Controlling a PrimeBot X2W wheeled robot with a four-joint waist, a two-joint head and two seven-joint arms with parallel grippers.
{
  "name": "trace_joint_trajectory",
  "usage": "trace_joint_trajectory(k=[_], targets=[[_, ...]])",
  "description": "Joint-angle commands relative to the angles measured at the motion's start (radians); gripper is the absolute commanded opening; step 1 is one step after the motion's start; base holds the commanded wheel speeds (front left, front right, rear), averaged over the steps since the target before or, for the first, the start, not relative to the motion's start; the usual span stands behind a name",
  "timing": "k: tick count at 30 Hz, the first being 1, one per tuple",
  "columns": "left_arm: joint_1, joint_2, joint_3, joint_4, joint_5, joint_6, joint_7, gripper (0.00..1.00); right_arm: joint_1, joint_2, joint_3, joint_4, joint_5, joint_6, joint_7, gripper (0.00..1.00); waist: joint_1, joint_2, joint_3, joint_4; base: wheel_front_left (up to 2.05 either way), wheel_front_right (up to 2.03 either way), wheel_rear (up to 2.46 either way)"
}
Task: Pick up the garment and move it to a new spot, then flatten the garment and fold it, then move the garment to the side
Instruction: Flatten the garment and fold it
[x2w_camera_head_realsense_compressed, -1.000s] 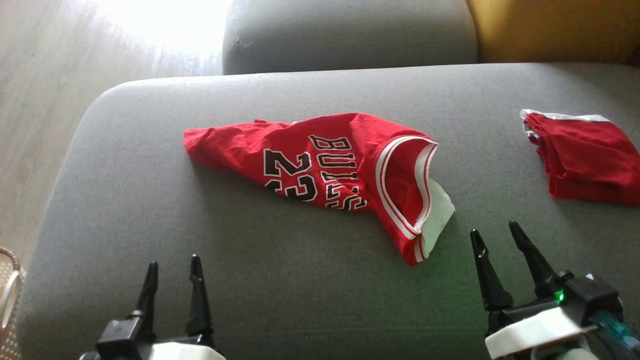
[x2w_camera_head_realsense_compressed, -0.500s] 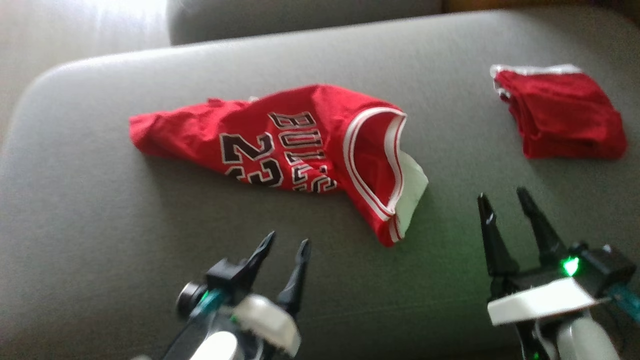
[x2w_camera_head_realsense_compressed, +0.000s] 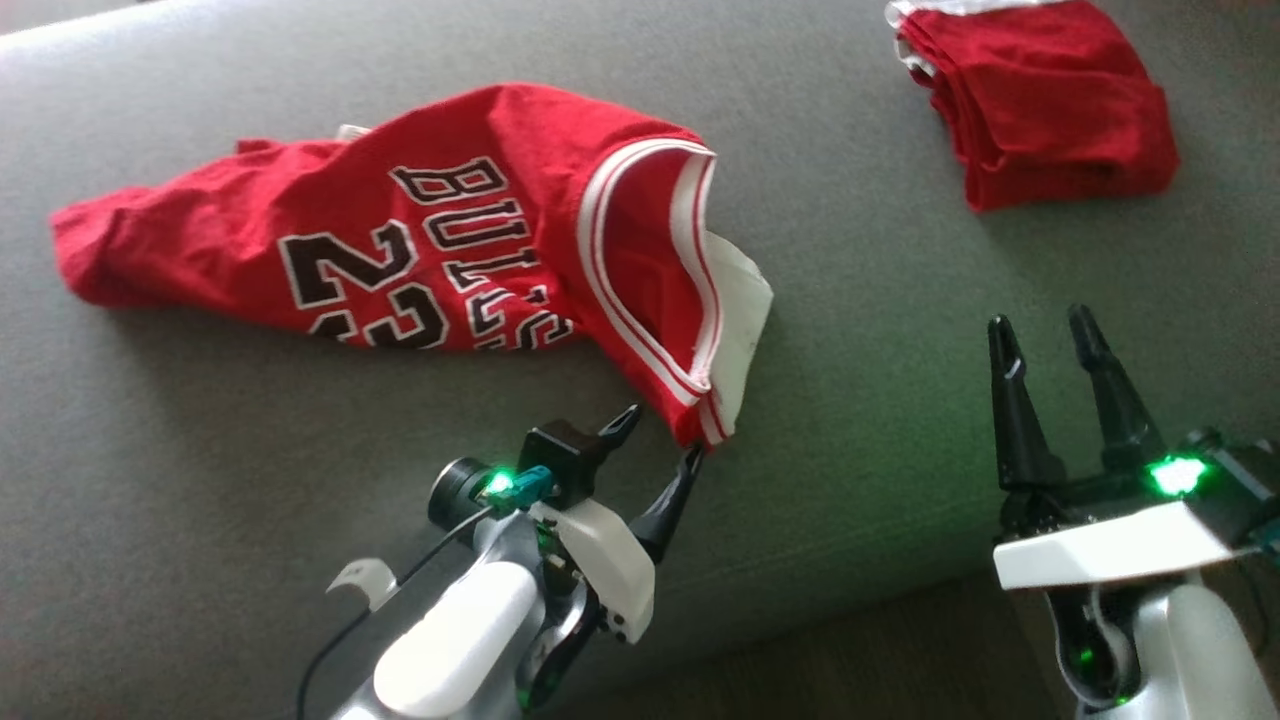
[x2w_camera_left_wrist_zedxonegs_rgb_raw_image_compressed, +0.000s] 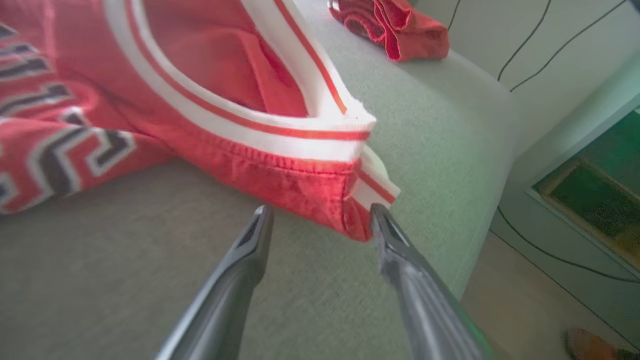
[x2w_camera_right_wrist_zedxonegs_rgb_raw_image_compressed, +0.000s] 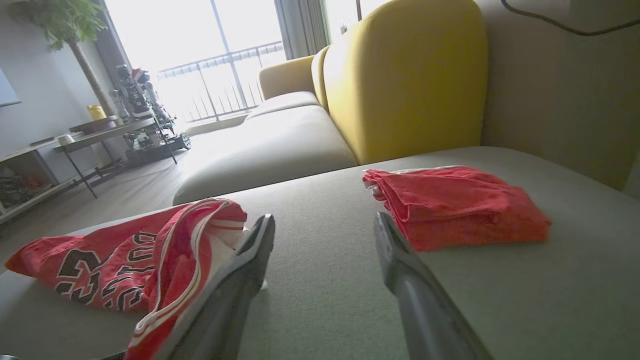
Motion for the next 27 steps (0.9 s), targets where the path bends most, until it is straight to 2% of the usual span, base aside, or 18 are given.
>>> trace_joint_trajectory(k=[1, 9, 10, 11, 12, 17, 21, 24, 27], targets=[[-0.036, -0.003, 0.017, -0.013, -0.01, 0.012, -0.007, 1.0, -0.033, -0.01, 0.022, -0.036, 0.008, 0.0, -0.009, 1.0, -0.0002, 0.0, 0.022, -0.023, 0.0, 0.0, 0.0], [-0.096, -0.003, -0.016, 0.056, -0.047, 0.061, -0.03, 1.0, -0.047, -0.01, 0.027, -0.037, 0.017, 0.0, -0.009, 1.0, -0.0002, 0.0, 0.041, -0.056, 0.0, 0.0, 0.0], [-0.102, -0.003, -0.019, 0.06, -0.054, 0.066, -0.032, 0.75, -0.047, -0.01, 0.026, -0.036, 0.017, 0.0, -0.009, 1.0, -0.0002, 0.0, 0.04, -0.058, 0.0, 0.0, 0.0], [-0.109, -0.003, -0.021, 0.062, -0.059, 0.071, -0.038, 0.3, -0.047, -0.01, 0.026, -0.036, 0.017, 0.0, -0.009, 1.0, -0.0002, 0.0, 0.039, -0.059, 0.0, 0.0, 0.0], [-0.113, -0.003, -0.023, 0.064, -0.064, 0.076, -0.042, 0.0, -0.047, -0.01, 0.025, -0.035, 0.016, 0.0, -0.009, 1.0, -0.0002, 0.0, 0.037, -0.059, 0.0, 0.0, 0.0], [-0.121, -0.003, -0.017, 0.052, -0.093, 0.093, -0.061, 0.0, -0.036, -0.01, 0.022, -0.03, 0.013, 0.0, -0.009, 1.0, -0.0002, 0.0, 0.013, -0.049, 0.0, 0.0, 0.0], [-0.156, 0.01, -0.002, -0.02, -0.087, 0.089, -0.072, 0.0, -0.028, -0.01, 0.035, -0.021, 0.012, 0.0, -0.009, 1.0, -0.0002, 0.0, -0.019, -0.04, 0.0, 0.0, 0.0], [-0.226, 0.038, 0.019, -0.109, -0.088, 0.066, -0.059, 0.0, -0.026, -0.01, 0.048, -0.015, 0.016, 0.0, -0.009, 1.0, -0.0002, 0.0, -0.051, -0.04, 0.0, 0.0, 0.0], [-0.315, 0.064, 0.07, -0.185, -0.139, 0.035, 0.017, 0.0, -0.025, -0.01, 0.066, -0.011, 0.024, 0.0, -0.009, 1.0, -0.0002, 0.0, -0.077, -0.055, 0.0, 0.0, 0.0]])
